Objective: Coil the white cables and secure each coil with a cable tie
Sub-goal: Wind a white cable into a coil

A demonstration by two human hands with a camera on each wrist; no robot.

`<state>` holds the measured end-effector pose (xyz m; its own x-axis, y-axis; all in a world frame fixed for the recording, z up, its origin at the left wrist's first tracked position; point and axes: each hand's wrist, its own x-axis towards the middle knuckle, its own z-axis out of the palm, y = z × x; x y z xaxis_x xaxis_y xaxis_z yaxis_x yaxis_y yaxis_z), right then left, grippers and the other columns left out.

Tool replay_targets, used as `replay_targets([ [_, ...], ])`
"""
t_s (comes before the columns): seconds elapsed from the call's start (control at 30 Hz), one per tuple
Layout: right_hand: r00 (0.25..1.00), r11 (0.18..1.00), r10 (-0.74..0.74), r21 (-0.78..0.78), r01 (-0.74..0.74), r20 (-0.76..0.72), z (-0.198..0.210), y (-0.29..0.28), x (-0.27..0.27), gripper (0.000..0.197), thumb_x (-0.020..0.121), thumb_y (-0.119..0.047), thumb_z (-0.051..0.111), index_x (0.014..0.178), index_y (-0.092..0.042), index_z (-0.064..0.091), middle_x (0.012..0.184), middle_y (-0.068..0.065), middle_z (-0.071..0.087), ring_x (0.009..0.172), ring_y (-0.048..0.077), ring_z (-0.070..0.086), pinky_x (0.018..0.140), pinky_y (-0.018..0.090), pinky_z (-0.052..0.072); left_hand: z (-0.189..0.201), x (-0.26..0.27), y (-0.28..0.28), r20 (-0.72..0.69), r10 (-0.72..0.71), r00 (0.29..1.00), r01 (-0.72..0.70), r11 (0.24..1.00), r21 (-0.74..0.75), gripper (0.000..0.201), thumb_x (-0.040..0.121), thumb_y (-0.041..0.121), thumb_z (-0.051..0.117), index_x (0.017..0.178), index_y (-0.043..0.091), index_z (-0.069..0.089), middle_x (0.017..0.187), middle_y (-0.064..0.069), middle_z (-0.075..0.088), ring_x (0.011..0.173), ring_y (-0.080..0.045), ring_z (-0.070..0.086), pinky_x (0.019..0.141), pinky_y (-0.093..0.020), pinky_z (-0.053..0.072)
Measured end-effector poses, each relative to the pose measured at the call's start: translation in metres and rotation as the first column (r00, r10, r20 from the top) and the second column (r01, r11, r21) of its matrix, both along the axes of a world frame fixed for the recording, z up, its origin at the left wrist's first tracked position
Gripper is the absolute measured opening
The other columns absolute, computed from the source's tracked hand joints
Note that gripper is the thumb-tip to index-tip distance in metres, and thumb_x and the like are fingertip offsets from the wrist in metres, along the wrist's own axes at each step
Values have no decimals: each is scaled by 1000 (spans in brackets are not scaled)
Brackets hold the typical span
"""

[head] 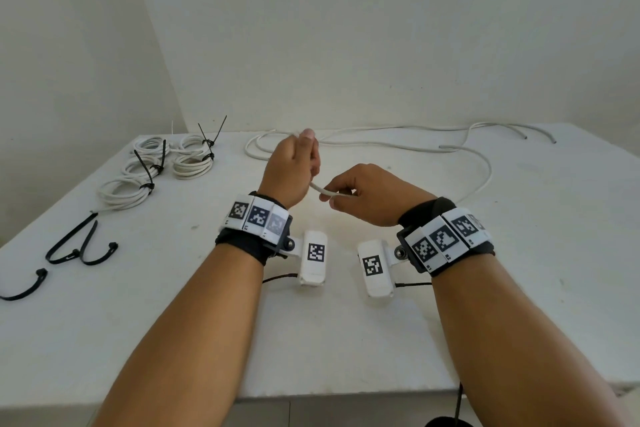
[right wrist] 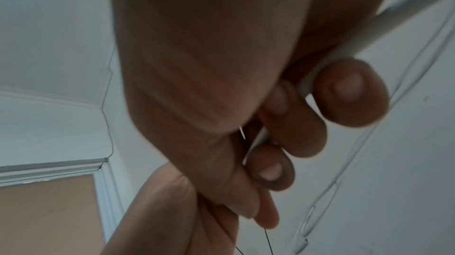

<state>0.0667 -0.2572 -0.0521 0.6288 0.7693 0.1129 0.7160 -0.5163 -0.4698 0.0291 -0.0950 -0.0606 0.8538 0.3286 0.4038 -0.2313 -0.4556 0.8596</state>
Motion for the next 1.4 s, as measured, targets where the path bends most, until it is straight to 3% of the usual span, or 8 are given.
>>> replay_targets([
  [0.07, 1000, 1000, 8, -13, -8, 5, 1, 0, -2, 24, 96, -26, 55, 112, -26, 74, 89, -8, 69, 70, 6, 59, 61, 19, 44, -3, 1, -1, -58, 27, 998, -19, 990, 137, 41, 106, 34, 32, 71, 17, 46, 60, 4, 47, 49, -3, 45, 55, -16, 38],
  [0.23, 997, 999, 34, 34, -36, 69, 5, -6, -5, 19, 94, -21, 57, 98, -22, 76, 71, -14, 60, 58, 1, 53, 54, 12, 37, -7, 5, 5, -253, -6, 967, 66, 971, 228, 38, 105, 32, 31, 75, 15, 48, 64, 3, 52, 57, -11, 46, 60, -27, 35],
  [0.4, 995, 985, 19, 171, -36, 99, 8, -12, -2, 13, 93, -20, 63, 93, -22, 77, 61, -14, 60, 54, 3, 50, 51, 13, 37, -2, 4, -2, -246, -36, 969, 121, 933, 339, 45, 105, 24, 31, 65, 16, 50, 62, 4, 52, 56, -8, 47, 55, -16, 35],
  [0.5, 994, 966, 34, 251, -59, 104, 11, -18, -1, 15, 93, -15, 64, 88, -24, 75, 58, -25, 59, 53, 6, 48, 52, 13, 36, -2, 1, -3, -291, -67, 954, 177, 912, 371, 53, 104, 26, 29, 62, 10, 57, 71, -5, 60, 64, -16, 55, 67, -30, 40],
  [0.67, 984, 883, -23, 465, -63, 176, 11, -23, 6, 11, 91, -15, 70, 96, -21, 77, 72, -23, 61, 68, -2, 57, 63, 8, 38, 3, -7, -12, -326, -300, 896, 301, 952, -49, 49, 103, 29, 29, 61, 10, 46, 47, -5, 40, 45, -21, 36, 51, -29, 32],
  [1.03, 999, 700, -33, 714, 27, -6, 3, -22, 19, 8, 92, -19, 71, 94, -23, 77, 71, -16, 68, 58, 6, 52, 60, 19, 41, 7, -18, -18, -67, -702, 709, 594, 645, -481, 43, 95, 43, 34, 61, 17, 34, 44, 8, 21, 37, -10, 21, 39, -19, 25],
  [1.17, 997, 741, -3, 670, 51, -73, 3, -20, 14, 36, 100, -27, 58, 68, -41, 70, 53, -15, 53, 49, 8, 39, 53, 23, 34, 16, -24, -17, 35, -800, 599, 674, 480, -563, 46, 97, 43, 28, 58, 23, 40, 45, 9, 17, 39, -6, 19, 41, -22, 14],
  [1.4, 990, 875, 13, 480, 58, -142, -6, -6, 12, 53, 103, -42, 45, 72, -2, 59, 60, 2, 58, 51, 15, 44, 56, 30, 40, 21, -24, -7, 274, -787, 554, 741, 315, -593, 41, 94, 47, 36, 62, 23, 44, 46, 9, 22, 41, -10, 20, 45, -23, 19],
])
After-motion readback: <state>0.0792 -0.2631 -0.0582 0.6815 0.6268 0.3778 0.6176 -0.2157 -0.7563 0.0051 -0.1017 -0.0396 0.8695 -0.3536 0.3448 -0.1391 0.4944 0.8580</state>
